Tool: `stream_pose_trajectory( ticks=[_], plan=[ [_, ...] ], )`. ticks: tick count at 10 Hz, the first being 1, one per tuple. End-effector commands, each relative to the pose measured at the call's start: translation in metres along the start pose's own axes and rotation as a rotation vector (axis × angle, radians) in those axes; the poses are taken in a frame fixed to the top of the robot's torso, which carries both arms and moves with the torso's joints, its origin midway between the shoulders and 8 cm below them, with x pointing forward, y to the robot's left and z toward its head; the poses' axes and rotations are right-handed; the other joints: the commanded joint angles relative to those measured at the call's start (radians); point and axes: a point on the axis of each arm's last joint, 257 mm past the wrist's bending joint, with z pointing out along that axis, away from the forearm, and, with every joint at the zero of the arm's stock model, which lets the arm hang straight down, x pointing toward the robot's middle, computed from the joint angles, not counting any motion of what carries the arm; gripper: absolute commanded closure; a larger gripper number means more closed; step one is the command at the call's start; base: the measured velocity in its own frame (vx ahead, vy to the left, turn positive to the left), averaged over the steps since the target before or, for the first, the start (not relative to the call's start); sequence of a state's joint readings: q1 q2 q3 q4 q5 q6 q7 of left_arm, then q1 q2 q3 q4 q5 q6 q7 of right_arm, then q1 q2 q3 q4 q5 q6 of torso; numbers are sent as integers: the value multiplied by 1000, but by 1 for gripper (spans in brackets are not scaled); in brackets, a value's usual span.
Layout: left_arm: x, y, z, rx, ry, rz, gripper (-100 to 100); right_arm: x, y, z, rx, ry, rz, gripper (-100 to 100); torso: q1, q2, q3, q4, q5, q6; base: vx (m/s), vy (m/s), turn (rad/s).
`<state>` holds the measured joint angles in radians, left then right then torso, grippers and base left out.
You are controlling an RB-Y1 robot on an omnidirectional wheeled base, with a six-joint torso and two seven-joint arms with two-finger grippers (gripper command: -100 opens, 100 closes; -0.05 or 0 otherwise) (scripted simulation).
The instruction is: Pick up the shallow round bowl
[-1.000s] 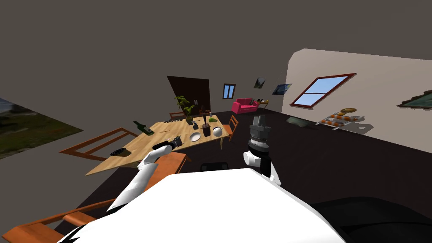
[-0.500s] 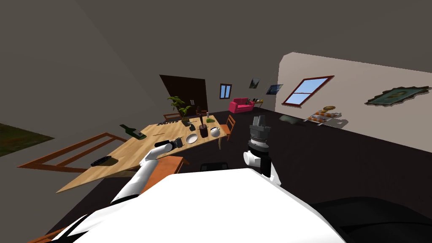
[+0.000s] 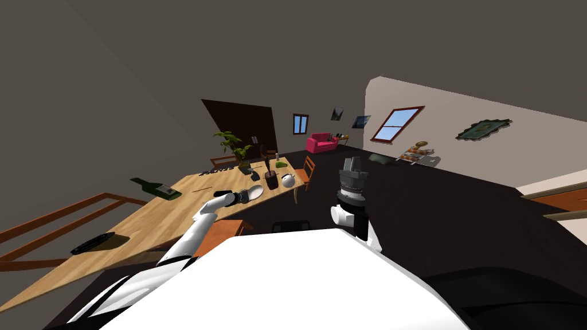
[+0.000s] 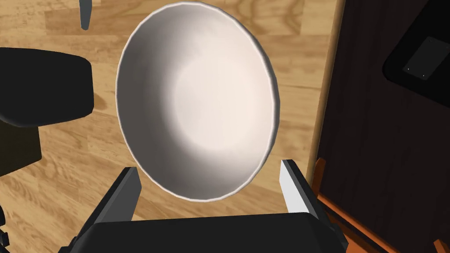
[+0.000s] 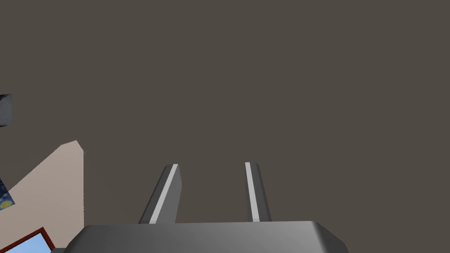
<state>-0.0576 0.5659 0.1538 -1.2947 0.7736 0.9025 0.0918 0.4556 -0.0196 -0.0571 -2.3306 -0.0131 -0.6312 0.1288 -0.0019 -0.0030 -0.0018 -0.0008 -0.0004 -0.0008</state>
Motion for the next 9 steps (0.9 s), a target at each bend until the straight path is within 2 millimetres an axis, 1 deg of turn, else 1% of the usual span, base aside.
stream_pose_trajectory(
  ticks=[1,5,6,7,8,9],
  plan=[
    [-4,17,5,-67,-4,-10,-100,0,0,0,0,0,0,0,0,0,0,0,0,0,37,-17,-111],
    [-13,55,12,-181,-16,-32,-100,0,0,0,0,0,0,0,1,1,1,0,0,0,28,-10,-77],
    [-12,48,12,-163,-14,-28,-100,0,0,0,0,0,0,0,1,2,1,0,0,-1,9,-3,-6],
    [-12,50,11,-168,-14,-29,0,0,0,0,0,0,0,0,1,3,1,1,0,-1,0,0,0],
    [-10,59,20,-166,-16,-34,-100,0,0,0,0,0,0,0,1,3,2,1,0,-1,26,21,-39],
    [-9,64,25,-165,-17,-37,-100,0,0,0,0,0,0,0,2,2,1,0,1,0,38,42,-56]
  ],
)
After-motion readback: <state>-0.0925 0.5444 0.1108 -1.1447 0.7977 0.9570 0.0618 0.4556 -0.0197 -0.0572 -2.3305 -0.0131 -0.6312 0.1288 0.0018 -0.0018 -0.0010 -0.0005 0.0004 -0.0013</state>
